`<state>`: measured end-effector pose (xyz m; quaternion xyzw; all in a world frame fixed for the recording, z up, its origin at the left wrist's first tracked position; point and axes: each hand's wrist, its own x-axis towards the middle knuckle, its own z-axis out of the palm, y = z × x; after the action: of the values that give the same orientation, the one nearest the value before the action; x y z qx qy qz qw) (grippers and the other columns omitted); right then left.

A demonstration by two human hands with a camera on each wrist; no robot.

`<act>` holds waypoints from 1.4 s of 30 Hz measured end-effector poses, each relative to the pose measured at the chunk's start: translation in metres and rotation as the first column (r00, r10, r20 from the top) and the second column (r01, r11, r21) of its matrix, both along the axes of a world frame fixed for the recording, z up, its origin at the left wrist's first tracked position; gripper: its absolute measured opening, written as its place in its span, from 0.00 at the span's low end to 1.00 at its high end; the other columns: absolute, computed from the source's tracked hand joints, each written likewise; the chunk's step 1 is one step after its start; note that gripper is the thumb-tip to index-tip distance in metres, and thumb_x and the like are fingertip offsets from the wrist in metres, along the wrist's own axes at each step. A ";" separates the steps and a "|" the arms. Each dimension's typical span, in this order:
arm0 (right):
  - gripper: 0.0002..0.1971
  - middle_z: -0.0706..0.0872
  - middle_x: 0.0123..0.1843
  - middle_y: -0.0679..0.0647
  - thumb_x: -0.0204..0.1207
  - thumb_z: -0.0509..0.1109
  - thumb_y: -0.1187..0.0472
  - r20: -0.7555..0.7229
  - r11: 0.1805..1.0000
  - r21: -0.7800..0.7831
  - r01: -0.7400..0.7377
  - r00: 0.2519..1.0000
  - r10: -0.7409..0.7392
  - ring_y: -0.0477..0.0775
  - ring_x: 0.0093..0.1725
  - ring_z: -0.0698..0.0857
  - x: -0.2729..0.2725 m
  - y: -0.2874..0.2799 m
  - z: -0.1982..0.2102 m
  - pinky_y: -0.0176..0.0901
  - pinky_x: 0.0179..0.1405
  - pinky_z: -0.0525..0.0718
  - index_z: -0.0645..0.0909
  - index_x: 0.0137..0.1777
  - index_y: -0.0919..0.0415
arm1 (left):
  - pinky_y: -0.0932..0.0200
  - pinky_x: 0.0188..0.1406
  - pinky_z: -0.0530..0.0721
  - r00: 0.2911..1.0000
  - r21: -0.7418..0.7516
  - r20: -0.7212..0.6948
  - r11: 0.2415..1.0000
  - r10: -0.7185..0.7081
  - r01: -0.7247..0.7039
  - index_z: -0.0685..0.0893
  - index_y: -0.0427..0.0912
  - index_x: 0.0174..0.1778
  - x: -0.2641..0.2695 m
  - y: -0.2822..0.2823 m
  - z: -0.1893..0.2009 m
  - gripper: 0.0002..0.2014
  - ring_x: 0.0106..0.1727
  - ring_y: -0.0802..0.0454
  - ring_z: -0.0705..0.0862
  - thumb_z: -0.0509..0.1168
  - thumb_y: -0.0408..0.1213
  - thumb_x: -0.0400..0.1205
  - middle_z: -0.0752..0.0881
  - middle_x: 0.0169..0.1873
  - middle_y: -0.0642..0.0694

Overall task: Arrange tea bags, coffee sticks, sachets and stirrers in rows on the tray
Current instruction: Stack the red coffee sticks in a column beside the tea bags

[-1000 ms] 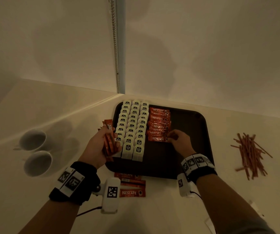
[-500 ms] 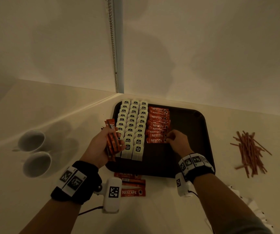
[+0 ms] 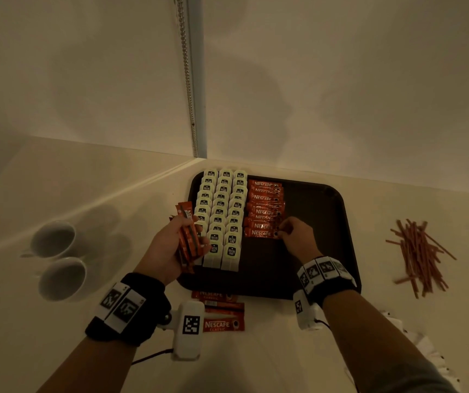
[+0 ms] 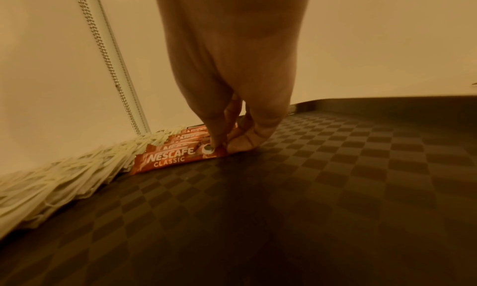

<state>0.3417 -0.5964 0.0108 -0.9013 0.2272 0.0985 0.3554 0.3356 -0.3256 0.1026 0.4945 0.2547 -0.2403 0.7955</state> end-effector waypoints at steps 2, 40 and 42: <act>0.08 0.82 0.60 0.56 0.76 0.69 0.65 -0.005 1.000 -0.005 0.005 1.000 -0.005 0.51 0.59 0.81 0.000 0.000 -0.001 0.42 0.60 0.79 0.79 0.55 0.60 | 0.56 0.28 0.88 1.000 0.026 0.008 1.000 -0.012 0.011 0.80 0.36 0.50 0.000 -0.002 -0.001 0.07 0.37 0.46 0.86 0.60 0.36 0.85 0.84 0.37 0.40; 0.12 0.87 0.47 0.48 0.67 0.79 0.59 0.546 0.767 -0.114 -0.632 0.605 0.580 0.42 0.47 0.84 0.012 0.073 0.131 0.35 0.50 0.83 0.88 0.50 0.60 | 0.67 0.28 0.84 0.991 -0.151 0.124 0.987 -0.045 0.064 0.80 0.30 0.65 0.003 -0.024 -0.001 0.17 0.32 0.57 0.88 0.66 0.33 0.81 0.89 0.38 0.42; 0.15 0.88 0.49 0.51 0.65 0.80 0.57 0.539 0.753 -0.124 -0.646 0.593 0.598 0.45 0.49 0.85 0.011 0.073 0.130 0.41 0.52 0.85 0.88 0.51 0.59 | 0.66 0.27 0.83 0.989 -0.121 0.135 0.989 -0.067 0.083 0.79 0.28 0.65 0.003 -0.024 0.000 0.19 0.29 0.58 0.85 0.66 0.34 0.81 0.88 0.33 0.45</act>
<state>0.3529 -0.5230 0.1412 -0.8958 -0.2176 -0.0363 0.3858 0.3387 -0.3494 0.1023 0.4671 0.1674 -0.2528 0.8306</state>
